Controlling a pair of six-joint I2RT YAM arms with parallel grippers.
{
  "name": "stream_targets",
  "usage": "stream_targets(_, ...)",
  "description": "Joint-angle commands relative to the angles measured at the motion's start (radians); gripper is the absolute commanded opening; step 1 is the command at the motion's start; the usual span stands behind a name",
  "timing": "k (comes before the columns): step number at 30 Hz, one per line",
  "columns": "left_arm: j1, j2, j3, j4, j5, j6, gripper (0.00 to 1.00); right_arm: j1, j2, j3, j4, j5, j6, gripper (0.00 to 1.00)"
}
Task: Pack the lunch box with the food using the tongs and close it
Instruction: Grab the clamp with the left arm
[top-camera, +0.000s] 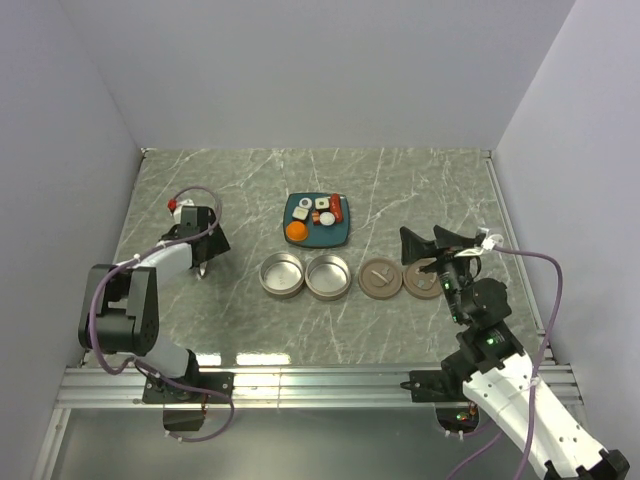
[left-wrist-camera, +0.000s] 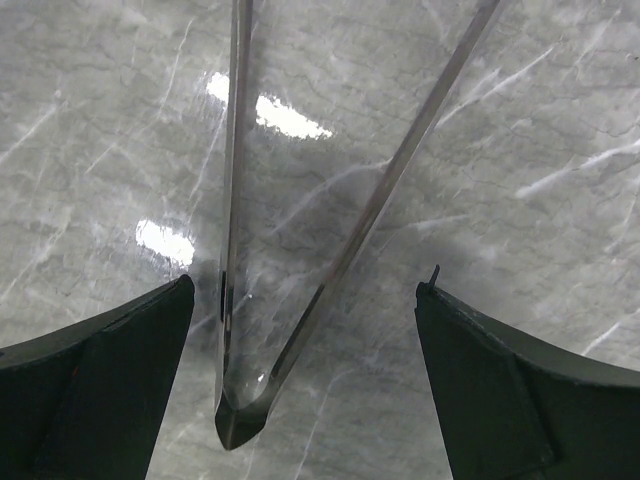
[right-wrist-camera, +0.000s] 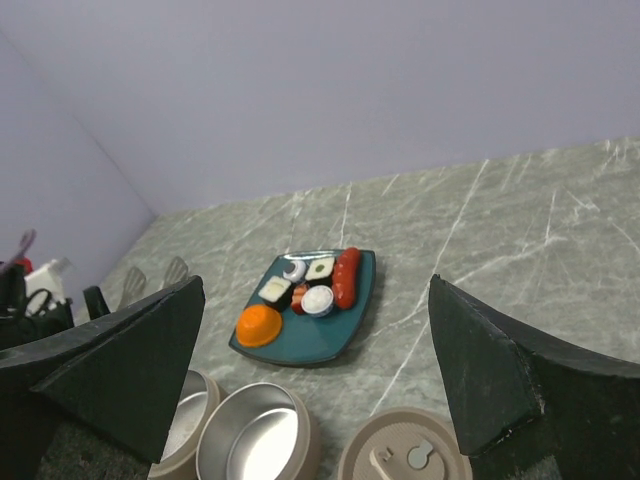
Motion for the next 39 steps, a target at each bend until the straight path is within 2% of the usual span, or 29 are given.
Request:
stream_targets(1, 0.003, 0.022, 0.058, 0.03, -0.002, 0.021, 0.99, -0.002, -0.036, 0.002, 0.004, -0.011, -0.005, 1.0)
stream_targets(4, 0.006, 0.056, 0.081, 0.022, -0.019, 0.015, 0.97, -0.001, -0.047, -0.001, -0.004, -0.005, -0.007, 1.0)
stream_targets(7, 0.006, 0.096, 0.109, 0.007, -0.024, 0.014, 0.86, -0.001, -0.05, -0.001, -0.007, -0.004, -0.01, 1.0)
stream_targets(8, 0.006, 0.112, 0.121, -0.008, -0.037, 0.012, 0.77, -0.001, -0.05, -0.001, -0.008, -0.002, -0.01, 1.0)
stream_targets(10, 0.006, 0.122, 0.129, -0.018, -0.045, 0.008, 0.73, -0.001, -0.054, 0.0, -0.01, -0.002, -0.013, 1.0)
stream_targets(18, 0.004, 0.16, 0.147, -0.055, -0.11, -0.011, 0.76, -0.001, -0.08, -0.009, -0.014, -0.004, -0.015, 1.0)
stream_targets(22, -0.005, 0.18, 0.164, -0.07, -0.146, -0.017, 0.69, -0.001, -0.083, -0.009, -0.016, -0.007, -0.016, 1.0)
stream_targets(24, -0.008, 0.148, 0.147, -0.056, -0.149, -0.017, 0.62, 0.001, -0.083, -0.01, -0.017, -0.005, -0.018, 1.0)
stream_targets(29, -0.027, 0.006, 0.083, -0.003, -0.16, -0.015, 0.54, -0.001, -0.082, -0.013, -0.016, -0.001, -0.019, 1.0)
stream_targets(34, -0.059, -0.148, 0.023, 0.037, -0.153, 0.001, 0.52, -0.001, -0.076, -0.02, -0.014, 0.012, -0.019, 1.0)
stream_targets(39, -0.094, -0.225, -0.005, 0.068, -0.136, 0.023, 0.53, -0.001, -0.054, -0.02, -0.01, 0.013, -0.021, 1.0)
